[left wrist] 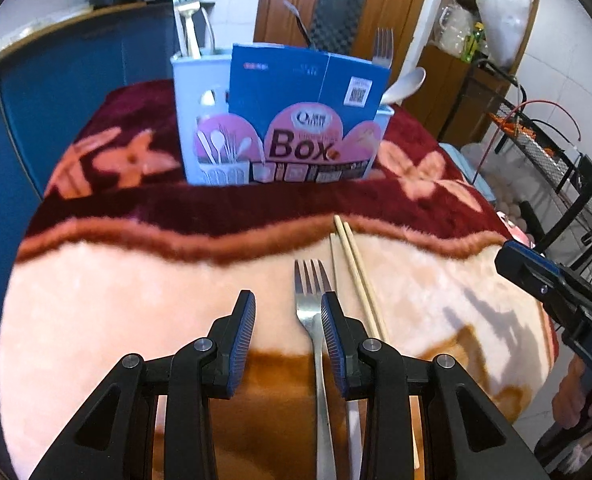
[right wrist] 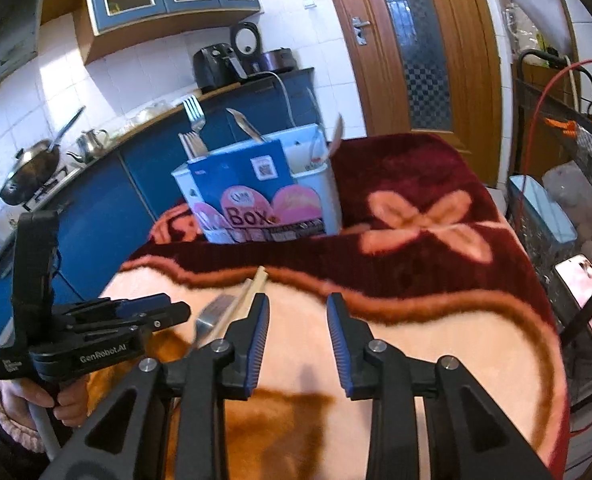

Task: Organize utensils
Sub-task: 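Grasp the silver fork with the left tool while the right tool grasps a wooden chopstick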

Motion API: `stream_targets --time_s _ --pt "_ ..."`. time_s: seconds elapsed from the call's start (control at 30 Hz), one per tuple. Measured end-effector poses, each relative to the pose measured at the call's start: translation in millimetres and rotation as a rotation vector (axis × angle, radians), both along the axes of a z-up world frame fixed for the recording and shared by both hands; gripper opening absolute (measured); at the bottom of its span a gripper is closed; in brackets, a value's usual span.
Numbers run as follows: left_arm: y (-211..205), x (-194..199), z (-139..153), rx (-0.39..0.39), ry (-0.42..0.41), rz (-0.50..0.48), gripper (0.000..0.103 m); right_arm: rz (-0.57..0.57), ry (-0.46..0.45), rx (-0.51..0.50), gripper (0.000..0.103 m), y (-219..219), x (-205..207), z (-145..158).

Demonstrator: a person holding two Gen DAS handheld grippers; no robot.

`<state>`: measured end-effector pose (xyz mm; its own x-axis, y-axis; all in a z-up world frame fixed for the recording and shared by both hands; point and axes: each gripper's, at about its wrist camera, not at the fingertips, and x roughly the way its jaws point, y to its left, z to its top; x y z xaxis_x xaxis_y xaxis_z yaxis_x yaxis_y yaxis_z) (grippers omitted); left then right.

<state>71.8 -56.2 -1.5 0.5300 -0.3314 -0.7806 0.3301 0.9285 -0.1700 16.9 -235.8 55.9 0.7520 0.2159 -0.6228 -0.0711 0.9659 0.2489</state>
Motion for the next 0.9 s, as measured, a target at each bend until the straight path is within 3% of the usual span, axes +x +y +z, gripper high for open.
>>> stream_targets --time_s 0.23,0.53,0.7,0.9 --pt "-6 9 -14 0.024 0.050 0.005 0.036 -0.005 0.028 0.020 0.033 -7 0 -13" --pt "-6 16 -17 -0.044 0.111 -0.004 0.037 -0.012 0.033 0.045 0.034 -13 0 -19" --pt "-6 19 -19 -0.122 0.150 -0.020 0.010 -0.009 0.032 0.045 0.034 -14 0 -18" --pt "-7 15 -16 -0.149 0.136 -0.036 0.003 -0.008 0.034 0.042 0.034 -14 0 -18"
